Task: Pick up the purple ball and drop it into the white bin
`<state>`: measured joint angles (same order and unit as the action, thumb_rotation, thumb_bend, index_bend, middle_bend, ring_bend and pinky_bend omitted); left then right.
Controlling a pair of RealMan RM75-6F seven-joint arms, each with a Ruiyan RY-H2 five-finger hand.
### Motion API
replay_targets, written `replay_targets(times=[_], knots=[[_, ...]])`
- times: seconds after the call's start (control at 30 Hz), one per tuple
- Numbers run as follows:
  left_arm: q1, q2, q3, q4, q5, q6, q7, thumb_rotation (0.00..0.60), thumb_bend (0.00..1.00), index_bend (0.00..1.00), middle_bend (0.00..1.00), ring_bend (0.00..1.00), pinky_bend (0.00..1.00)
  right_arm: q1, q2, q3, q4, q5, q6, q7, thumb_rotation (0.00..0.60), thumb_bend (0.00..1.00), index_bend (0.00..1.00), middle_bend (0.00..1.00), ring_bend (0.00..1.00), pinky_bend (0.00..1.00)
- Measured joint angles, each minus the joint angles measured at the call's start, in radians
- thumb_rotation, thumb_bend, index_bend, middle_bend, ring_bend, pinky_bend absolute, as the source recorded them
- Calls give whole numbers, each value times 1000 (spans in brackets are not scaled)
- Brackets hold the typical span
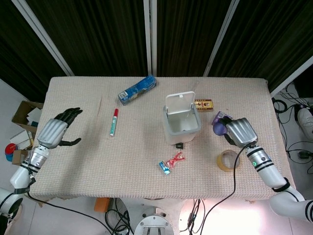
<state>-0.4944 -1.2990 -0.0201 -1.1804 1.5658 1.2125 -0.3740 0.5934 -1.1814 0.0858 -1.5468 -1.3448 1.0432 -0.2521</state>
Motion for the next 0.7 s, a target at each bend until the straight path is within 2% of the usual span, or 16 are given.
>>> replay_targets(times=[0.23, 0.33, 0.5, 0.7], knots=[[3, 6, -3, -2, 1, 10, -5, 517, 228, 73, 67, 71, 226, -9, 135, 87, -203, -32, 100, 36, 600, 392, 819, 630, 624, 740], [4, 7, -3, -3, 2, 14, -7, 517, 228, 73, 67, 71, 226, 4, 155, 120, -255, -21, 102, 22, 600, 392, 820, 630, 624, 740], [9, 15, -3, -5, 6, 29, -8, 515, 227, 73, 67, 71, 226, 38, 106, 134, -260, 8, 83, -51, 600, 391, 817, 630, 623, 740], [18, 26, -3, -6, 5, 39, -16, 515, 228, 73, 67, 71, 226, 80, -32, 140, -219, 28, 81, -130, 600, 389, 782, 627, 622, 734]])
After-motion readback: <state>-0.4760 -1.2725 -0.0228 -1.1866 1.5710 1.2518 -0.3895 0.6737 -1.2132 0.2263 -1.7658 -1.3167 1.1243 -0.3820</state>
